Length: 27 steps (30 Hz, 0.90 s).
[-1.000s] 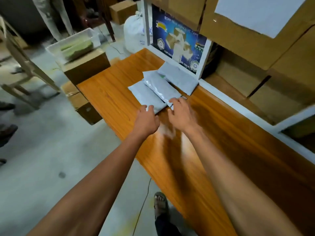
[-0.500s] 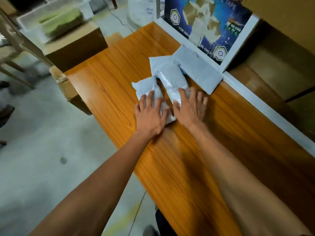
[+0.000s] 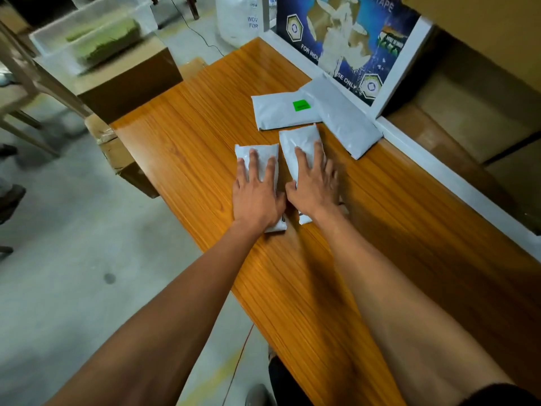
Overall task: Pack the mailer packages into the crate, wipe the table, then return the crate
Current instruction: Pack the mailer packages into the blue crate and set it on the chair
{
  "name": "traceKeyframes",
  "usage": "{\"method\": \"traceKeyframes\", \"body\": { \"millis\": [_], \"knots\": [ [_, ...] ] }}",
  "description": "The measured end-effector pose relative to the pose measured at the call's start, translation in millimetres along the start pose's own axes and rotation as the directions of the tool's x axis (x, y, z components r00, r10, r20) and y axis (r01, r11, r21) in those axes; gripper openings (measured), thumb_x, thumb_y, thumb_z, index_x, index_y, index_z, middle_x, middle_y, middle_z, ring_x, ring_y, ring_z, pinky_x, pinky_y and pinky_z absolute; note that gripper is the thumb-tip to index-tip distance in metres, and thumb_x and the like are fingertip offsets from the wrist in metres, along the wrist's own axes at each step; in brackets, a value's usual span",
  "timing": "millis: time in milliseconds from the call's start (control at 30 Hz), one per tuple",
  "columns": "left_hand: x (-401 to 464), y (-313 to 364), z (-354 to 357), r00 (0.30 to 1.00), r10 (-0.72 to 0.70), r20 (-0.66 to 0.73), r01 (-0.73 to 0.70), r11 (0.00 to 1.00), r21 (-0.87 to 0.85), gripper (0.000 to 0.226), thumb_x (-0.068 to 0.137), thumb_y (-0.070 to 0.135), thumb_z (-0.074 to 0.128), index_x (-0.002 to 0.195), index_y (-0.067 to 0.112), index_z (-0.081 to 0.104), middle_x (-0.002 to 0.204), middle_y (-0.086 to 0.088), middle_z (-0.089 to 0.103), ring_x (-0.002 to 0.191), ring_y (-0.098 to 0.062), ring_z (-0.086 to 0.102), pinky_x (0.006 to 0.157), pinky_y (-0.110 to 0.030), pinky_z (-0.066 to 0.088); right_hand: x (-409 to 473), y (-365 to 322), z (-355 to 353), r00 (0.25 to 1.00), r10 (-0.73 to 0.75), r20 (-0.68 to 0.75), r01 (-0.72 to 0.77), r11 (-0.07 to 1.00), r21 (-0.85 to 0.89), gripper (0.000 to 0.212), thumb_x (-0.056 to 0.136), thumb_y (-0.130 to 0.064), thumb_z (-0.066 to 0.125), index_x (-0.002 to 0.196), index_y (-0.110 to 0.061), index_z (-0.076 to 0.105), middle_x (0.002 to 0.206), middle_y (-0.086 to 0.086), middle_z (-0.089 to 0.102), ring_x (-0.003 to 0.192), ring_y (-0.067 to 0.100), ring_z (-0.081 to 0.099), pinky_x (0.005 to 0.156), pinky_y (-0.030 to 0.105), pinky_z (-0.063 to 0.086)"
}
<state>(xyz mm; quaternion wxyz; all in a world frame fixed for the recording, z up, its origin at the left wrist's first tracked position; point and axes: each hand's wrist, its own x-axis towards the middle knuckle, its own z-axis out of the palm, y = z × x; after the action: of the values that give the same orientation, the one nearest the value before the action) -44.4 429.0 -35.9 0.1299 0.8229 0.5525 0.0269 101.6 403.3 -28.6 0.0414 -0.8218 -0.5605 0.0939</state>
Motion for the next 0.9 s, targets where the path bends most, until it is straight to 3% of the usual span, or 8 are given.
{"method": "traceKeyframes", "body": {
  "millis": [100,233,367,600,733,833,900],
  "knots": [
    [-37,-1,7,0.999,0.036,-0.014,-0.036,0.999,-0.009,0.079,0.102,0.054,0.048,0.169,0.029,0.016,0.178,-0.015,0.001,0.161,-0.047,0.004,0.125,-0.061,0.028,-49,3,-1,1.0,0.006,0.0,-0.006,1.0,0.009,0.08,0.094,-0.046,0.061,0.161,-0.031,0.019,0.173,0.018,0.003,0.146,0.045,0.03,0.115,0.06,0.037],
    [-112,1,17,0.993,0.11,-0.032,-0.11,0.994,0.013,0.075,0.105,0.06,0.04,0.17,0.031,0.017,0.178,-0.012,0.003,0.162,-0.044,0.01,0.12,-0.057,0.034,-130,13,3,0.998,0.038,-0.06,-0.039,0.999,-0.016,0.067,0.099,-0.054,0.057,0.155,-0.03,0.032,0.17,0.018,0.018,0.134,0.04,0.046,0.103,0.057,0.047],
    [-188,13,23,0.985,0.168,0.037,-0.17,0.985,0.026,0.074,0.104,0.049,0.049,0.17,0.027,0.021,0.178,-0.013,0.003,0.161,-0.046,0.01,0.12,-0.058,0.036,-222,23,6,0.992,0.118,-0.049,-0.119,0.993,-0.014,0.067,0.091,-0.046,0.07,0.15,-0.029,0.043,0.168,0.016,0.028,0.122,0.038,0.053,0.096,0.051,0.047],
    [-305,48,14,0.922,0.309,0.234,-0.312,0.95,-0.023,0.079,0.104,0.036,0.051,0.171,0.028,0.011,0.178,-0.012,-0.003,0.162,-0.045,0.002,0.125,-0.06,0.027,-382,51,2,0.948,0.318,0.01,-0.318,0.948,0.03,0.068,0.097,-0.046,0.061,0.157,-0.031,0.031,0.172,0.011,0.018,0.141,0.041,0.042,0.111,0.054,0.041],
    [-358,88,-1,0.88,0.414,0.232,-0.418,0.908,-0.036,0.076,0.103,0.037,0.052,0.17,0.026,0.016,0.178,-0.013,0.003,0.161,-0.043,0.008,0.123,-0.058,0.034,-450,78,-18,0.905,0.419,-0.076,-0.415,0.908,0.06,0.068,0.097,-0.05,0.058,0.156,-0.03,0.029,0.171,0.012,0.02,0.14,0.042,0.042,0.11,0.055,0.042],
    [-390,133,-13,0.833,0.521,0.189,-0.519,0.852,-0.06,0.074,0.105,0.041,0.051,0.169,0.026,0.018,0.178,-0.014,0.004,0.162,-0.041,0.008,0.12,-0.056,0.039,-496,104,-49,0.849,0.493,-0.191,-0.483,0.87,0.097,0.065,0.095,-0.056,0.04,0.154,-0.026,0.036,0.167,0.014,0.026,0.13,0.043,0.047,0.101,0.053,0.047],
    [-407,170,-22,0.79,0.594,0.153,-0.588,0.804,-0.089,0.073,0.105,0.042,0.051,0.169,0.025,0.02,0.177,-0.014,0.006,0.162,-0.041,0.009,0.119,-0.056,0.039,-523,126,-72,0.808,0.535,-0.248,-0.525,0.844,0.111,0.065,0.095,-0.051,0.049,0.153,-0.027,0.035,0.168,0.014,0.025,0.129,0.043,0.046,0.1,0.053,0.047]
  ]
}}
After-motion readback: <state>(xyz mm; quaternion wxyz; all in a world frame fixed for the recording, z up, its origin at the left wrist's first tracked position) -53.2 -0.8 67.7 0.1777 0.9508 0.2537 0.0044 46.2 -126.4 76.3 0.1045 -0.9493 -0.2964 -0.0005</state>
